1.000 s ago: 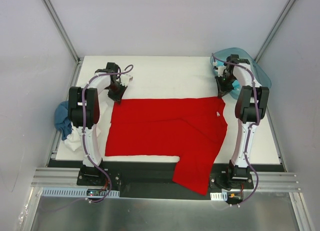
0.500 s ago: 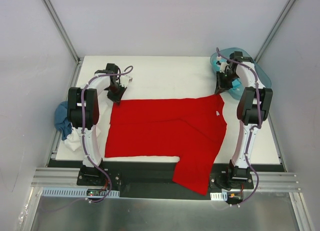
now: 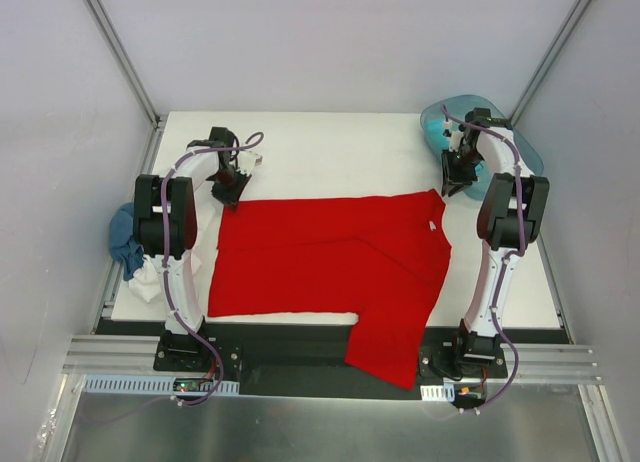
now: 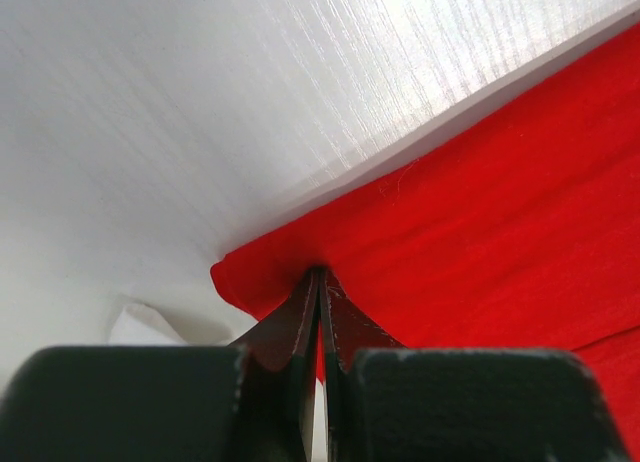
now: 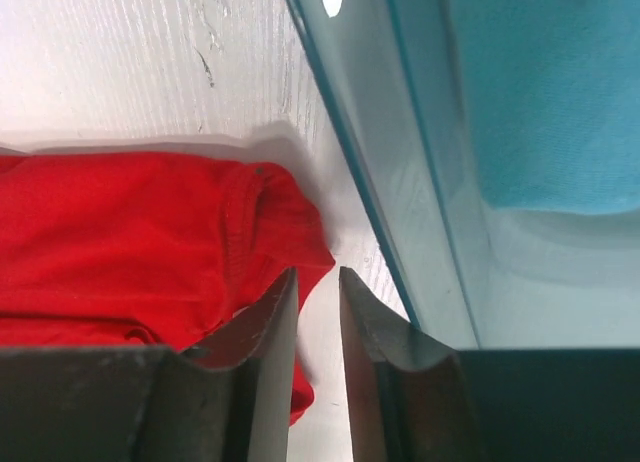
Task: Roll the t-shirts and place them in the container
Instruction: Fold the T-shirt at the center of the board.
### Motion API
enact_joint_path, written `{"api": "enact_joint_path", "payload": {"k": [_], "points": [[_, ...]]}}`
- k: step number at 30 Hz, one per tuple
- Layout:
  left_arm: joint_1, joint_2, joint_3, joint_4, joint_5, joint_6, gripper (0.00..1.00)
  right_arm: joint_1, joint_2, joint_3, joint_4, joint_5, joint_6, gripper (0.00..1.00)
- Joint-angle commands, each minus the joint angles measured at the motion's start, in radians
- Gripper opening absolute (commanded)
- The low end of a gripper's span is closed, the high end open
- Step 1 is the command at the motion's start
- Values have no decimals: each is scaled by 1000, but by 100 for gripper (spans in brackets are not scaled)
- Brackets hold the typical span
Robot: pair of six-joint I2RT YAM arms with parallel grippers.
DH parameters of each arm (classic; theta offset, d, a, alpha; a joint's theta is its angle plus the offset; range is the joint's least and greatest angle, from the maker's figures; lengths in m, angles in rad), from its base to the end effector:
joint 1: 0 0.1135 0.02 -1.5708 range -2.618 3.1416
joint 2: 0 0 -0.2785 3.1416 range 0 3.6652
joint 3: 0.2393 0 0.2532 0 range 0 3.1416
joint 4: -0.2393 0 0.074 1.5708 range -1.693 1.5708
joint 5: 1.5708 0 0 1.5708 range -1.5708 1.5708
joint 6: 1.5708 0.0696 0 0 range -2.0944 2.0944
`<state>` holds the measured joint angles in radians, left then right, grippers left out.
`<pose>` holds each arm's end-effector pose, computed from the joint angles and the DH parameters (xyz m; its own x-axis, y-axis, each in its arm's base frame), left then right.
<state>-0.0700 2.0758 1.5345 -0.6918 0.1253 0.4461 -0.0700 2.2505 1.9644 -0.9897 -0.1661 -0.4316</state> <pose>0.4422 -0.0397 0.1470 -0.8013 0.4853 -0.3498 0.5060 0.8618 0.0366 0.4891 -0.0228 0.1818 -0.8757 -0.3522 -0.3303 -0.3802 0.9247 0.0221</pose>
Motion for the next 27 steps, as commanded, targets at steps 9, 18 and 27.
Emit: {"api": "enact_joint_path", "payload": {"k": [9,18,27], "points": [[21,26,-2,-69,-49,25,0,36,-46,54,-10,-59,-27,37],[19,27,-11,-75,-39,22,0,96,49,140,2,22,-12,46],[19,43,-7,-77,-56,28,0,99,86,122,0,63,-13,31]]}}
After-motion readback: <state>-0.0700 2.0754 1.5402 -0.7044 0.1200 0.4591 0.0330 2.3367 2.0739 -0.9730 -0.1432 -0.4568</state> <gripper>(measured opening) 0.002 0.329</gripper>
